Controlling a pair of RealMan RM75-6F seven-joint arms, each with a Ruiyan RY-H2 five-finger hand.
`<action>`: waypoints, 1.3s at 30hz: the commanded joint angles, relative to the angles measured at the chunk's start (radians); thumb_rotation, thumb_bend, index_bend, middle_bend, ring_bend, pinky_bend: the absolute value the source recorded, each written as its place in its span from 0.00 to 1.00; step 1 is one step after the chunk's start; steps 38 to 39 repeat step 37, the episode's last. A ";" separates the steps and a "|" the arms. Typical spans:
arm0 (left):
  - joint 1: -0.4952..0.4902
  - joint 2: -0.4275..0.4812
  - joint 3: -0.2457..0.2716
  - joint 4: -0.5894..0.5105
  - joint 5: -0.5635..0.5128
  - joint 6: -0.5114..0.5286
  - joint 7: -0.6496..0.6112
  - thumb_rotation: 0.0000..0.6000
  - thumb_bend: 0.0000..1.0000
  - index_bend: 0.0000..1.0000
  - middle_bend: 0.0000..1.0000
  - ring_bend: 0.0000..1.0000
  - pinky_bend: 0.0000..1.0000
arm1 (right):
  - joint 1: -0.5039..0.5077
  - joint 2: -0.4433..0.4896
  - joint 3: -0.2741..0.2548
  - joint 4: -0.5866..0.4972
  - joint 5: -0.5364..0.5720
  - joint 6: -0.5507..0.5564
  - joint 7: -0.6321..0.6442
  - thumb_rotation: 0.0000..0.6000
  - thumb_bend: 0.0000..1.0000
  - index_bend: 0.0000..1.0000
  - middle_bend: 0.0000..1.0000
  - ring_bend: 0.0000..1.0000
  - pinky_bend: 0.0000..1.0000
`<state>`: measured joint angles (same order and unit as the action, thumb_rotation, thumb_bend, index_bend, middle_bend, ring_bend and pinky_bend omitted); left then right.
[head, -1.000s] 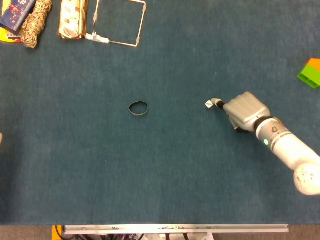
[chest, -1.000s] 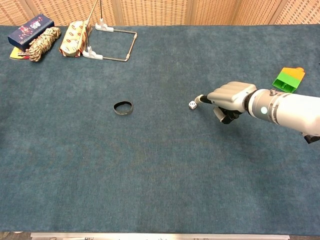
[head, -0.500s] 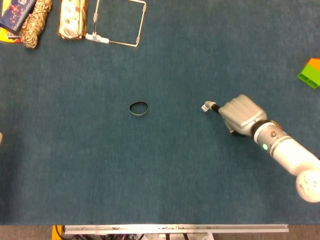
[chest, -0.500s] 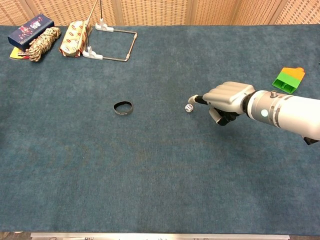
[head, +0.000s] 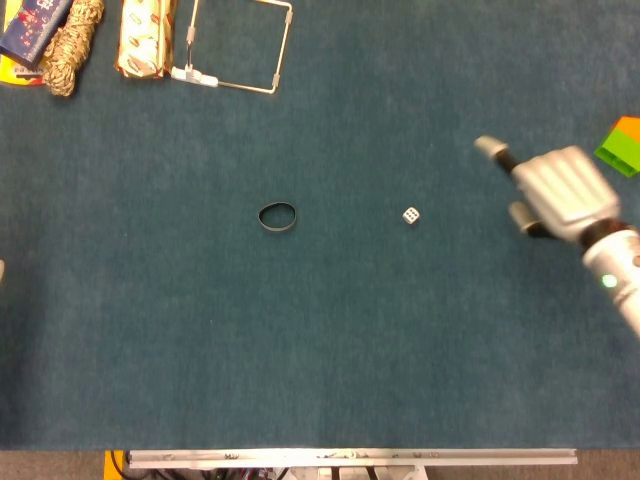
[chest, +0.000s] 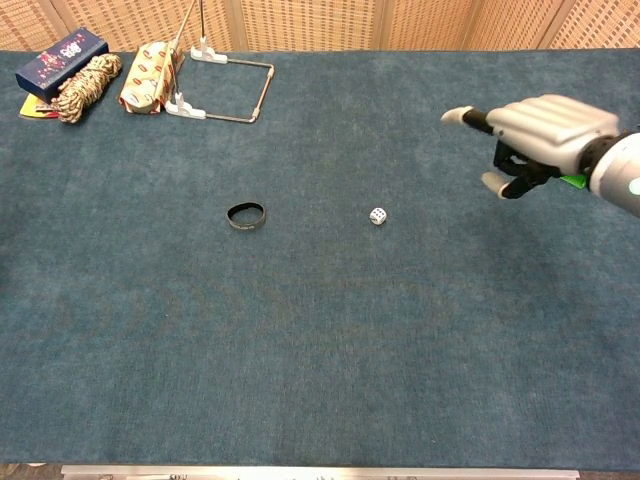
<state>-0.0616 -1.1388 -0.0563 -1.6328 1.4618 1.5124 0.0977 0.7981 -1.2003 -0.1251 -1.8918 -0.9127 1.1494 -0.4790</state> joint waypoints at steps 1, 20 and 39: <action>-0.001 -0.002 -0.002 0.001 -0.002 -0.001 0.002 1.00 0.23 0.21 0.30 0.30 0.26 | -0.090 0.051 0.007 0.016 -0.085 0.090 0.083 1.00 0.23 0.00 0.80 0.83 0.94; 0.001 0.003 0.002 -0.020 0.013 0.012 0.013 1.00 0.23 0.21 0.30 0.29 0.22 | -0.335 0.102 -0.007 0.111 -0.319 0.224 0.202 1.00 0.00 0.00 0.00 0.00 0.10; 0.007 -0.001 0.010 -0.043 0.040 0.030 0.032 1.00 0.23 0.21 0.30 0.29 0.22 | -0.538 0.125 0.009 0.082 -0.463 0.407 0.201 1.00 0.01 0.00 0.00 0.00 0.10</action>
